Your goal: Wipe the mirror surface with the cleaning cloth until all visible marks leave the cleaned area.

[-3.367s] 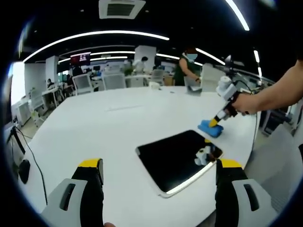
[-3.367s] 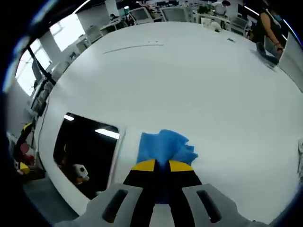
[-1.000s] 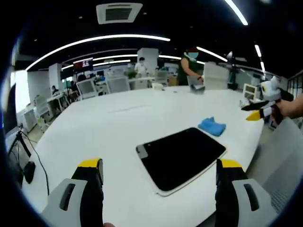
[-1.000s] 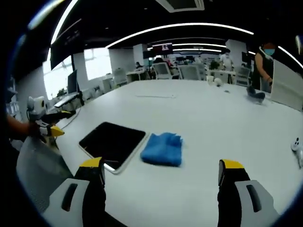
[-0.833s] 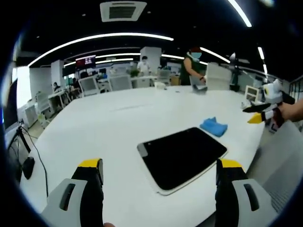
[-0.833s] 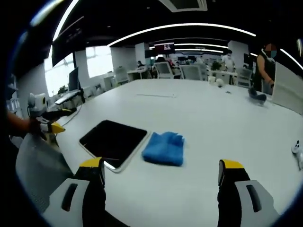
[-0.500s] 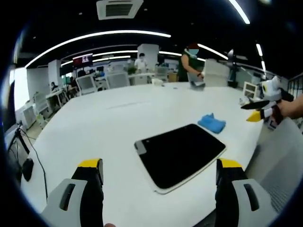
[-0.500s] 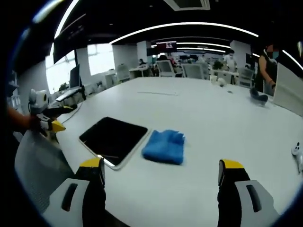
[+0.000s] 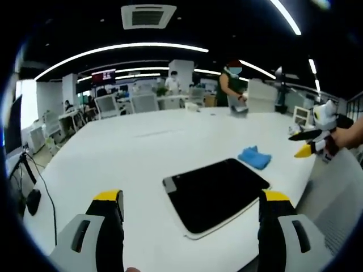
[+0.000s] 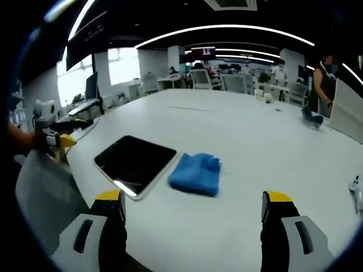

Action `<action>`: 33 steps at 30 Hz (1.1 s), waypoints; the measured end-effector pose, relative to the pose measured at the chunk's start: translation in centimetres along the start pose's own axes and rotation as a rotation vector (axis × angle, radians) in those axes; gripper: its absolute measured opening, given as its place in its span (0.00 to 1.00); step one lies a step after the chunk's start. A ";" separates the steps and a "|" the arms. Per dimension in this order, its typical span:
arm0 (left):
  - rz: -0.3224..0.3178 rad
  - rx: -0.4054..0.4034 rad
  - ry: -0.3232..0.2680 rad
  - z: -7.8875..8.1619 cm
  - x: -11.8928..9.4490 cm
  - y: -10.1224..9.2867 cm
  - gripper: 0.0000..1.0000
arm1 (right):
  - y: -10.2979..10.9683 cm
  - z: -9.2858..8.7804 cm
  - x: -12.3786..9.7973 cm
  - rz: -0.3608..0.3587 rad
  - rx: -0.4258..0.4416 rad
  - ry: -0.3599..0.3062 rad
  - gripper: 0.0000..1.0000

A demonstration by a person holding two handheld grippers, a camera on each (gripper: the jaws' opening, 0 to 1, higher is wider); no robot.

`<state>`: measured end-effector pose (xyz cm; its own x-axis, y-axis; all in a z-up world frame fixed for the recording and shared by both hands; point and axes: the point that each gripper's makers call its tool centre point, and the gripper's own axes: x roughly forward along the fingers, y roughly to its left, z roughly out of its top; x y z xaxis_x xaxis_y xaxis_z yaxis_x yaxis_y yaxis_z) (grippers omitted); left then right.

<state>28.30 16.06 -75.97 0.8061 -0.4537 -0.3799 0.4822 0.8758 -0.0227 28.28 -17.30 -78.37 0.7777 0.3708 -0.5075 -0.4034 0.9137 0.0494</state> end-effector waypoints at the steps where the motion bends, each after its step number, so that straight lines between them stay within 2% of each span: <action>1: 0.002 0.012 0.010 -0.2 0.1 0.0 1.00 | -0.4 -0.1 -0.1 -0.011 0.006 0.004 1.00; 3: 0.013 0.023 0.030 -0.5 0.2 0.2 1.00 | -0.7 0.0 -0.2 -0.026 0.007 -0.002 1.00; 7: 0.013 0.003 0.032 -0.6 0.2 0.4 1.00 | -1.0 0.4 -0.5 -0.044 0.021 -0.027 1.00; 12: 0.010 -0.003 0.046 -0.9 0.2 0.3 1.00 | -0.9 0.4 -0.4 -0.046 0.010 -0.024 1.00; 19: -0.014 0.035 0.025 -0.3 0.3 -0.5 1.00 | -0.9 0.6 -0.4 -0.047 -0.008 -0.034 1.00; 23: -0.003 0.054 0.026 -0.3 0.3 -0.2 1.00 | -0.9 0.5 -0.3 -0.046 -0.006 -0.028 1.00; 25: -0.008 0.036 0.051 -0.9 0.5 -0.2 1.00 | -0.8 0.4 -0.2 -0.043 -0.020 -0.021 1.00; 27: -0.023 0.066 0.081 -1.3 0.6 -0.6 1.00 | -0.5 0.6 -0.3 -0.033 -0.028 -0.030 1.00; 29: -0.036 0.090 0.087 -1.3 0.8 -1.0 1.00 | -0.2 0.5 -0.3 -0.024 -0.040 -0.032 1.00; 31: -0.038 0.090 0.077 -1.2 0.7 -0.9 1.00 | -0.1 0.1 0.0 -0.020 -0.037 -0.008 1.00; 33: -0.025 0.042 0.054 -1.0 0.4 -0.3 1.00 | 0.2 -0.3 0.5 0.001 -0.039 0.024 1.00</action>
<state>28.15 15.72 -77.07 0.7745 -0.4647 -0.4291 0.5168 0.8561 0.0057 28.43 -16.94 -78.86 0.7655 0.3671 -0.5284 -0.4229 0.9060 0.0169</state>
